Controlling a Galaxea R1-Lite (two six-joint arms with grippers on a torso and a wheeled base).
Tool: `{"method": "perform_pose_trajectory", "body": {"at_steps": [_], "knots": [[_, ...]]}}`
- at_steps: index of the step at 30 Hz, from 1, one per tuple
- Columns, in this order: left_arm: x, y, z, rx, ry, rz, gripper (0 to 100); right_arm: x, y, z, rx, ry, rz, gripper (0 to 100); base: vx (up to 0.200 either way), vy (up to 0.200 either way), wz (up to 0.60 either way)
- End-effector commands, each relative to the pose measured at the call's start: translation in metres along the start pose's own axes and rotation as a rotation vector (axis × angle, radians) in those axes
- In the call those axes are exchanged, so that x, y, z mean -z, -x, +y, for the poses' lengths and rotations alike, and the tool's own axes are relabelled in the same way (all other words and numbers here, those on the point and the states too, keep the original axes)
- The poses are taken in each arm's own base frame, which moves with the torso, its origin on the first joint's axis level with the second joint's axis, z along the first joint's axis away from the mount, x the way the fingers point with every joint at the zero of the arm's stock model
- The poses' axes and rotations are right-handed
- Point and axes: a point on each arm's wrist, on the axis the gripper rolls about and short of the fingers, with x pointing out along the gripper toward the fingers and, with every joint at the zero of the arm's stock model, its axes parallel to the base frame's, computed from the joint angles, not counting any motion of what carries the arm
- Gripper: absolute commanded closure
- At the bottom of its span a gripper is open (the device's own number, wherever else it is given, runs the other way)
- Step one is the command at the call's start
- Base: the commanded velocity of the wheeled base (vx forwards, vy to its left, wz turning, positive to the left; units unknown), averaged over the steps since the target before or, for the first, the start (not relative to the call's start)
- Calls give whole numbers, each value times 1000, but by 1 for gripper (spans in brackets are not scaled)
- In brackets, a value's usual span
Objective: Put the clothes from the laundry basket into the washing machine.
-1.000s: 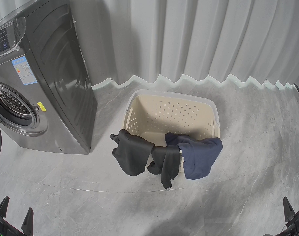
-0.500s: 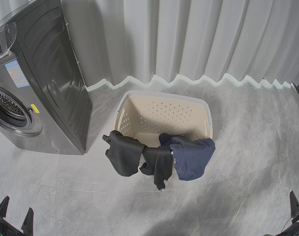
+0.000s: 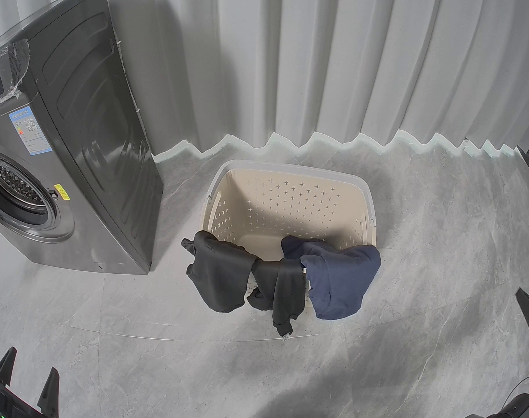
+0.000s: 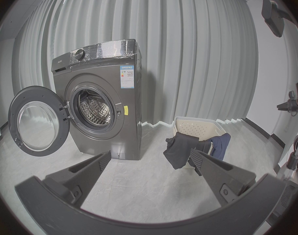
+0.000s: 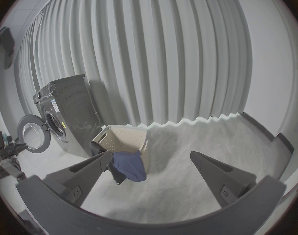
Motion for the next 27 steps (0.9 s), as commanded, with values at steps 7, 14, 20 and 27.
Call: {"method": "perform_pose_trajectory", "body": {"at_steps": [7,14,20,27], "knots": [[5,0,0,-2,1,1,0,20,-114,16,-135,-80,428,0,0,0,0],[5,0,0,-2,1,1,0,31,-133,20,-142,-74,474,0,0,0,0],[5,0,0,-2,1,1,0,40,-150,27,-163,-68,489,0,0,0,0],[5,0,0,-2,1,1,0,55,-169,47,-168,-75,539,0,0,0,0]]}}
